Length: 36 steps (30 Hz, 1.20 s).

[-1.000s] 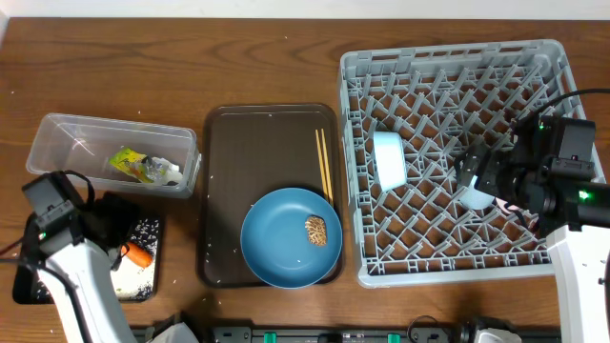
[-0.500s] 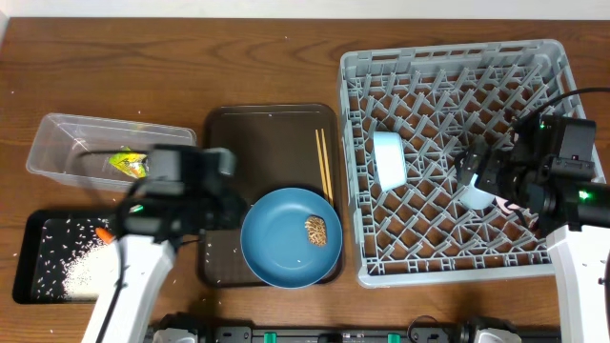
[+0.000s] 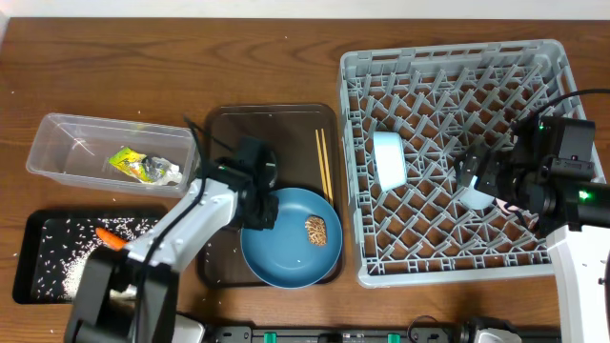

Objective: Sort waste into correct bins and load items into the dishwasher rack
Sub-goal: 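Grasp the edge of the blue plate with the left gripper, then lift the blue plate and tip it over the black tray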

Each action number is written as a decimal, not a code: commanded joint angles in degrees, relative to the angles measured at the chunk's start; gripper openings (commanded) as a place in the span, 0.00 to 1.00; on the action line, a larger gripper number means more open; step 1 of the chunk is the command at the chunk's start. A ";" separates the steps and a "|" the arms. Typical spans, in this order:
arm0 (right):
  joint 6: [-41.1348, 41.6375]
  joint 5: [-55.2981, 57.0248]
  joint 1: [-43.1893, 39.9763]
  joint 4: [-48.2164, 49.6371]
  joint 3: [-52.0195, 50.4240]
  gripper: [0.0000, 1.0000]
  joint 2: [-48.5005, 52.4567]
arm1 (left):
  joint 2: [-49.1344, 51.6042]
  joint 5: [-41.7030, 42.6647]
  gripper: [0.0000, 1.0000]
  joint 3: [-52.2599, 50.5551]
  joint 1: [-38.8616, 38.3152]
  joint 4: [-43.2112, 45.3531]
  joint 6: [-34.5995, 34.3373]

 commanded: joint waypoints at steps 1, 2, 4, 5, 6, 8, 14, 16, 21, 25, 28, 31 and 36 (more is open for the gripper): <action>0.31 -0.24 -0.37 0.33 0.79 0.96 -0.15 | 1.64 -7.04 0.06 -0.24 -0.02 2.56 -1.42; 0.33 -0.24 -0.37 0.37 0.79 0.96 -0.15 | 2.01 -7.93 0.06 -0.26 -0.02 3.45 -1.44; 0.33 -0.24 -0.37 0.48 0.79 0.96 -0.15 | 2.82 -10.58 0.06 -0.26 -0.02 4.96 -1.44; 0.33 -0.24 -0.37 0.48 0.79 0.96 -0.15 | 3.17 -12.20 0.06 -0.24 -0.02 5.40 -1.46; 0.33 -0.24 -0.37 0.48 0.79 0.96 -0.15 | 3.56 -14.45 0.06 -0.24 -0.02 5.81 -1.51; 0.31 -0.24 -0.37 0.42 0.79 0.96 -0.15 | 3.76 -20.28 0.06 -0.24 0.07 6.03 -2.91; 0.31 -0.24 -0.37 0.37 0.79 0.96 -0.15 | 2.93 -24.92 0.08 2.45 1.88 6.23 -4.50; 0.31 -0.24 -0.37 0.37 0.79 0.96 -0.15 | 2.19 -24.72 0.09 4.87 2.93 4.85 -5.07; 0.28 -0.22 -0.37 0.33 0.79 0.97 -0.15 | -0.59 -14.78 0.17 13.11 3.52 -3.85 -5.33; 0.31 -0.22 -0.37 0.52 0.79 0.97 -0.15 | -3.85 -3.52 0.38 15.04 0.50 -9.64 -5.35; 0.31 -0.22 -0.37 0.68 0.79 0.97 -0.15 | -4.81 -2.67 0.51 14.95 -4.17 -14.99 -5.86; 0.31 -0.22 -0.37 0.94 0.79 0.97 -0.15 | -4.79 -2.69 0.53 13.79 -9.46 -18.45 -6.51; 0.33 -0.24 -0.37 1.44 0.79 0.97 -0.15 | -4.79 -5.01 0.56 8.68 -18.18 -17.05 -8.70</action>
